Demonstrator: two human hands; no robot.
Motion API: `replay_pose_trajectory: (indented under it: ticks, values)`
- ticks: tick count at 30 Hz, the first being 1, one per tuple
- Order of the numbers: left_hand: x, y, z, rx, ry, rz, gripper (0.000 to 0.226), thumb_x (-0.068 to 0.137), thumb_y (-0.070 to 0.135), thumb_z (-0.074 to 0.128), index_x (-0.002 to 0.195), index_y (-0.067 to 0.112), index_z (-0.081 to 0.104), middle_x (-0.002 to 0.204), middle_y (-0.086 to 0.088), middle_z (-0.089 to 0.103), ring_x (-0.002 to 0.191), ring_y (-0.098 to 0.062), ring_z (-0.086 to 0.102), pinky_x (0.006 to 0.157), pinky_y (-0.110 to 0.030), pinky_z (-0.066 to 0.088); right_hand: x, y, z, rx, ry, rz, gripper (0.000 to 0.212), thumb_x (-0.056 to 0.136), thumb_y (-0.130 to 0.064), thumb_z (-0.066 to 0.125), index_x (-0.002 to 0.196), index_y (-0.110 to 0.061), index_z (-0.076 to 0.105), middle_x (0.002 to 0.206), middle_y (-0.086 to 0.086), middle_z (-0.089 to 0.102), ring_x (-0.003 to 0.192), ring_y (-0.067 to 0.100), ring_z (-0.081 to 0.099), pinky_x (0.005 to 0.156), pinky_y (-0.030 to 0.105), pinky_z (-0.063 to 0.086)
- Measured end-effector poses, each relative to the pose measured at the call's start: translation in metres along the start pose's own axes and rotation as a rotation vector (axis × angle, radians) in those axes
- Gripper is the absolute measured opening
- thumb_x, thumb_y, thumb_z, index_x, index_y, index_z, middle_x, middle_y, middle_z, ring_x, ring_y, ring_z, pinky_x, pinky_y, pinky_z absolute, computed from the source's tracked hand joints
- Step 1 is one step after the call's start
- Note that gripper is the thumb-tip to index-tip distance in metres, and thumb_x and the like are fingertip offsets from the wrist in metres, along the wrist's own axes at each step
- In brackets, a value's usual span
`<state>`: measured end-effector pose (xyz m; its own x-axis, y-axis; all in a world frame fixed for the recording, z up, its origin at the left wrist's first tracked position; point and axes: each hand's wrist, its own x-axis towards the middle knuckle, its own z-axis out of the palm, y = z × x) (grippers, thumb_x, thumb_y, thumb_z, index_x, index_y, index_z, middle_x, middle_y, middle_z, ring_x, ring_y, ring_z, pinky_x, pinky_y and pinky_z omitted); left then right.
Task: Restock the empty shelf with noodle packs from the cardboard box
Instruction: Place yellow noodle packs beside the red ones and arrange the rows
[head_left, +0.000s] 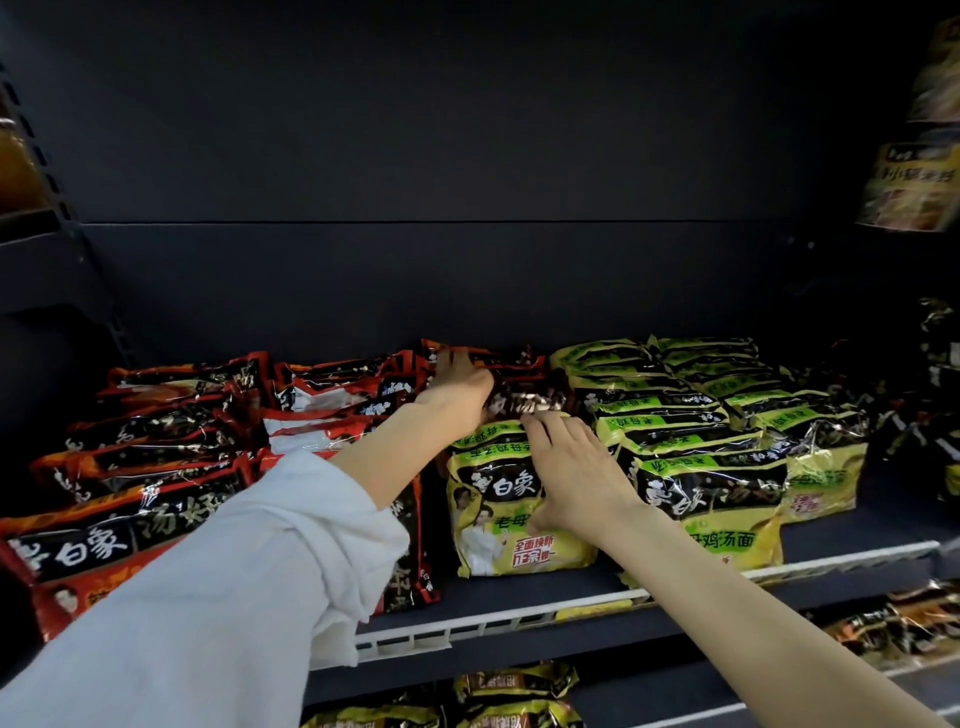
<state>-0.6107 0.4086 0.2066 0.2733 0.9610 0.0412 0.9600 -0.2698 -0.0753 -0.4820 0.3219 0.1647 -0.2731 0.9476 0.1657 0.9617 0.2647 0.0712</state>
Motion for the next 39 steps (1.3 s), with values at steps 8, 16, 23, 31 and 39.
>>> replay_pose_trajectory:
  ticks: [8, 16, 23, 31, 39]
  values:
    - [-0.004, 0.002, -0.013, -0.137, -0.157, -0.008, 0.057, 0.100, 0.045, 0.033, 0.141, 0.006, 0.035, 0.144, -0.017, 0.036, 0.127, -0.031, 0.044, 0.101, -0.038, 0.040, 0.004, 0.000, 0.001, 0.012, -0.008, -0.013, 0.118, 0.063, -0.039, 0.085, 0.149, -0.010, 0.009, 0.153, 0.008, 0.017, 0.144, 0.025, 0.012, 0.120, 0.037, 0.005]
    - [-0.002, 0.007, -0.018, -0.411, -0.112, 0.060, 0.043, 0.102, 0.020, 0.037, 0.145, 0.020, 0.036, 0.152, -0.006, 0.033, 0.136, -0.025, 0.037, 0.105, -0.029, 0.033, 0.014, -0.003, 0.000, 0.008, 0.018, 0.010, 0.115, 0.063, -0.039, 0.085, 0.148, -0.011, 0.013, 0.148, 0.006, 0.028, 0.141, 0.026, 0.021, 0.120, 0.041, 0.006]
    - [0.010, -0.003, -0.003, -0.357, 0.020, -0.034, 0.044, 0.100, 0.023, 0.042, 0.143, 0.016, 0.037, 0.150, -0.008, 0.031, 0.138, -0.027, 0.028, 0.111, -0.034, 0.028, 0.015, 0.003, 0.000, -0.012, 0.021, -0.034, 0.118, 0.064, -0.044, 0.083, 0.148, -0.008, 0.009, 0.152, 0.014, 0.009, 0.145, 0.029, 0.004, 0.118, 0.038, -0.002]
    - [0.029, -0.001, -0.002, -0.527, -0.143, -0.196, 0.050, 0.094, 0.033, 0.049, 0.138, 0.011, 0.036, 0.135, -0.007, 0.044, 0.126, -0.024, 0.044, 0.093, -0.029, 0.040, 0.022, 0.010, 0.000, 0.110, -0.076, -0.044, 0.126, 0.066, -0.051, 0.078, 0.151, -0.012, -0.006, 0.159, 0.011, -0.008, 0.147, 0.023, -0.007, 0.119, 0.036, -0.006]
    - [0.013, 0.003, -0.007, -0.454, -0.030, -0.090, 0.041, 0.095, 0.030, 0.048, 0.132, 0.012, 0.050, 0.135, -0.009, 0.050, 0.119, -0.026, 0.052, 0.096, -0.033, 0.045, 0.019, 0.005, -0.003, 0.149, -0.067, -0.028, 0.116, 0.069, -0.059, 0.071, 0.152, -0.014, 0.003, 0.159, 0.008, -0.003, 0.147, 0.023, -0.004, 0.119, 0.039, -0.008]
